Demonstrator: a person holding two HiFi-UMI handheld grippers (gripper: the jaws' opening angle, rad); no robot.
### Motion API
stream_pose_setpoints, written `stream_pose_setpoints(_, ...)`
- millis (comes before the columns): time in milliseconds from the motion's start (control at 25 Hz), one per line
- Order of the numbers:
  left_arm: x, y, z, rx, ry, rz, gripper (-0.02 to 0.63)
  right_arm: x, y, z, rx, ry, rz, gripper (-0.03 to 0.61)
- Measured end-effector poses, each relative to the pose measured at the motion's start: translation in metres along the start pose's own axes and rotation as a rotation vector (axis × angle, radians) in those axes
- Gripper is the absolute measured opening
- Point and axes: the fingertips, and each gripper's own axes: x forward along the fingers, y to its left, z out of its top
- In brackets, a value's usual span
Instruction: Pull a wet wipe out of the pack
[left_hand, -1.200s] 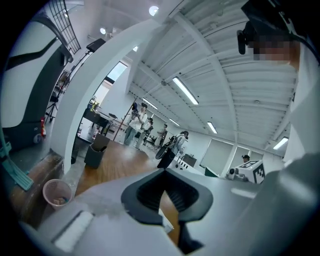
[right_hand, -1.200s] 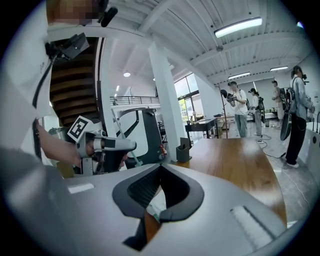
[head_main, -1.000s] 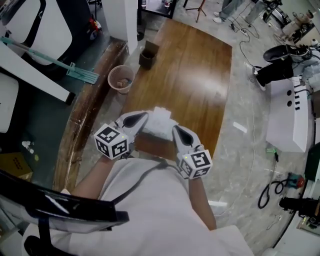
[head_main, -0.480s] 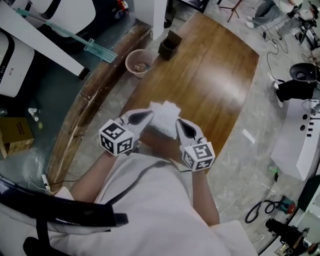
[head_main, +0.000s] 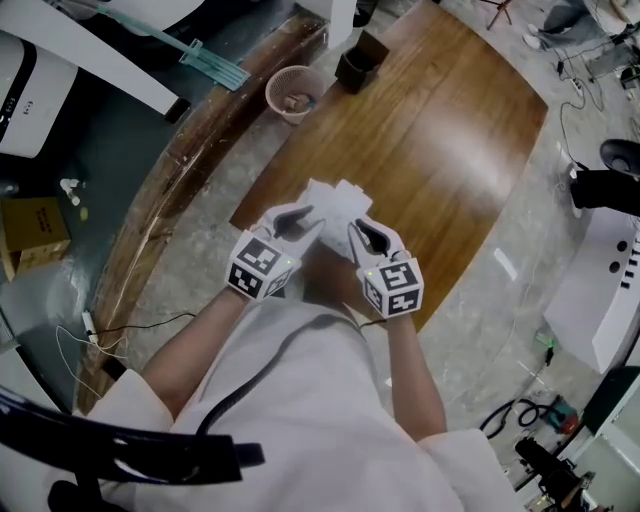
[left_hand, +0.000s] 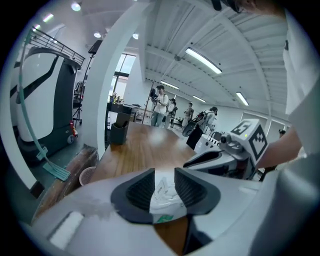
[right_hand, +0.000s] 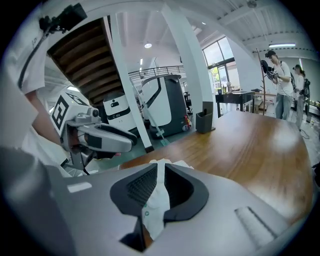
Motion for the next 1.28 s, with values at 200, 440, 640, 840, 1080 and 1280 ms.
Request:
stream_pose_setpoints(200, 0.032, -0.006, -0.028, 0.099, 0.098, 0.019, 0.153, 0.001, -0.006, -0.012, 0.012, 0.031, -0.005, 0.057)
stream_pose_setpoints(440, 0.055, 0.0, -0.051, 0.14, 0.162, 0.061, 0.158, -0.003, -0.009, -0.017, 0.024, 0.039, -0.018, 0.059)
stream_pose_setpoints(640, 0.056, 0.001, -0.047, 0.138, 0.141, 0.065, 0.115, -0.004, -0.012, -0.018, 0.025, 0.04, -0.028, 0.06)
stream_pose_setpoints(840, 0.055, 0.003, -0.046, 0.13, 0.133, 0.072, 0.032, -0.003, -0.011, -0.021, 0.032, 0.044, -0.037, 0.06)
stream_pose_setpoints(1080, 0.051, 0.017, -0.038, 0.054, 0.118, 0.096, 0.005, 0.005, -0.007, -0.028, 0.025, 0.069, -0.029, 0.06)
stream_pose_setpoints(1280, 0.049, 0.03, -0.045, -0.004, 0.128, 0.11, 0.005, 0.015, -0.002, -0.035, 0.007, 0.109, -0.017, 0.08)
